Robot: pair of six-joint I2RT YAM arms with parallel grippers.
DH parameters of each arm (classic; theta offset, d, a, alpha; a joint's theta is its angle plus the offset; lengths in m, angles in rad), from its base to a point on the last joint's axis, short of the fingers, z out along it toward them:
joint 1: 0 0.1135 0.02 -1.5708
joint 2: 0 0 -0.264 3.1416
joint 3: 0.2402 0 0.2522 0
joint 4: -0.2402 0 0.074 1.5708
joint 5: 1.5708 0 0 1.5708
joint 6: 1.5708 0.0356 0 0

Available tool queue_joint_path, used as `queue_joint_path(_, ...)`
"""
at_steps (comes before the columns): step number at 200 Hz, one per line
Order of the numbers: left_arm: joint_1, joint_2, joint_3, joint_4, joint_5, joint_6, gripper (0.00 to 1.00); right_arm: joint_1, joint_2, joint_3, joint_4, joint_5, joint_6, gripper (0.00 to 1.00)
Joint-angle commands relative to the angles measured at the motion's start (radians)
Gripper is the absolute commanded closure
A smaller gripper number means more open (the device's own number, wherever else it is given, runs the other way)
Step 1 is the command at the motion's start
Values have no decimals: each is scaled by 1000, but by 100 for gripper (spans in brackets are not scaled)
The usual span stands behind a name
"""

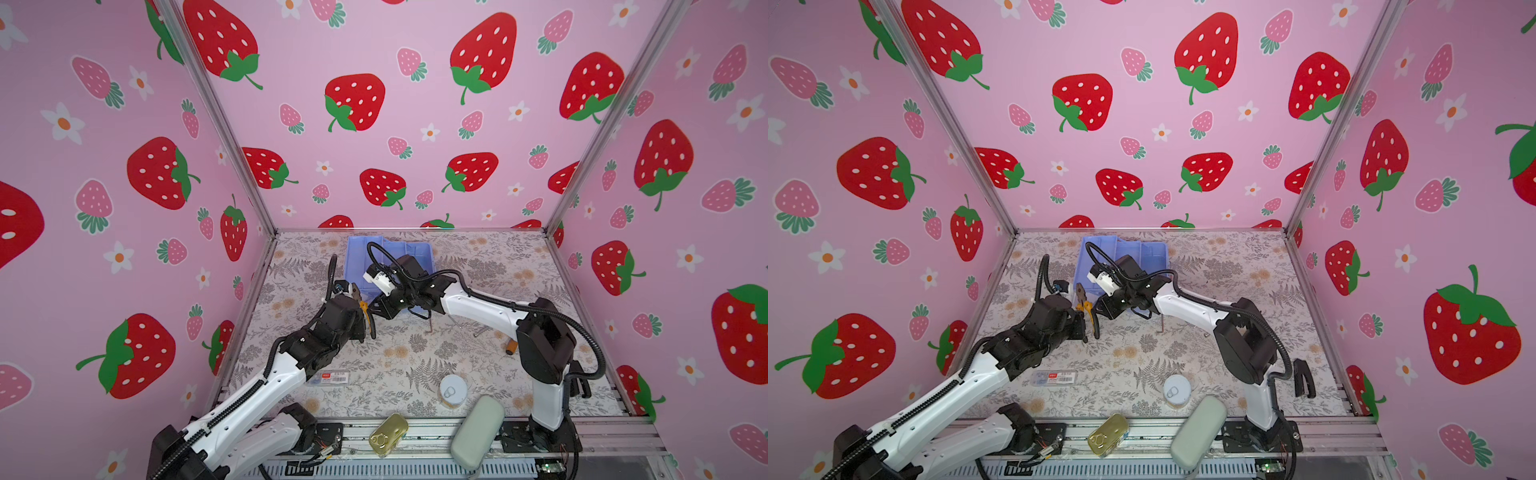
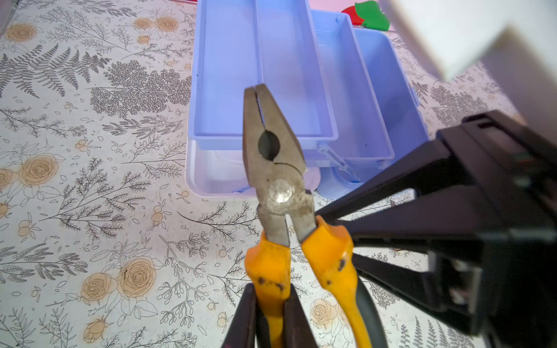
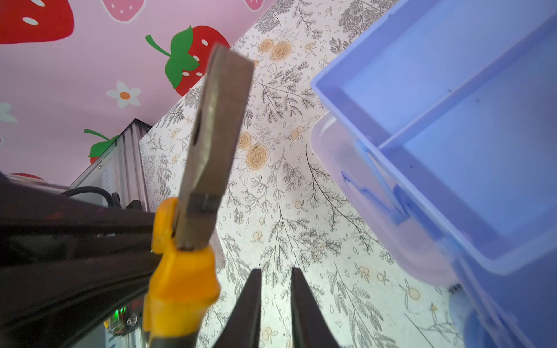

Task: Pack the tool kit
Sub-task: 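Close the right gripper on the yellow pliers handle held by the left gripper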

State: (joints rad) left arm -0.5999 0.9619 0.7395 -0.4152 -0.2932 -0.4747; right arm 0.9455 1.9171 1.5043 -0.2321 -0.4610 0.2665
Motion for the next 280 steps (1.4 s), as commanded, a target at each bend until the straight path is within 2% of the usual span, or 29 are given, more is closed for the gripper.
queue_joint_path(1,-1,-9,61,58,-36,-3,100,-17,-100,-51,7,-7,-7,73)
queue_joint_path(35,-1,-10,63,59,-31,-2,100,-20,-111,-100,42,-94,17,57)
queue_joint_path(53,-1,-13,61,58,-28,-4,100,-20,-107,-122,78,-121,43,53)
queue_joint_path(113,-2,17,63,61,-22,-7,100,-13,-77,-132,155,-202,98,51)
queue_joint_path(156,-1,61,69,71,-12,-11,100,-5,-73,-137,160,-210,92,49)
queue_joint_path(204,-2,49,68,85,2,-8,100,-3,-36,-140,169,-213,102,49)
queue_joint_path(230,0,54,65,85,2,-10,100,-3,-23,-132,188,-228,115,52)
queue_joint_path(244,-1,62,66,88,5,-13,100,-1,-20,-127,194,-233,118,60)
queue_joint_path(259,-1,70,63,94,12,-17,100,-1,-23,-126,208,-237,123,73)
queue_joint_path(280,-1,86,67,111,27,-29,100,-2,-24,-121,218,-240,129,84)
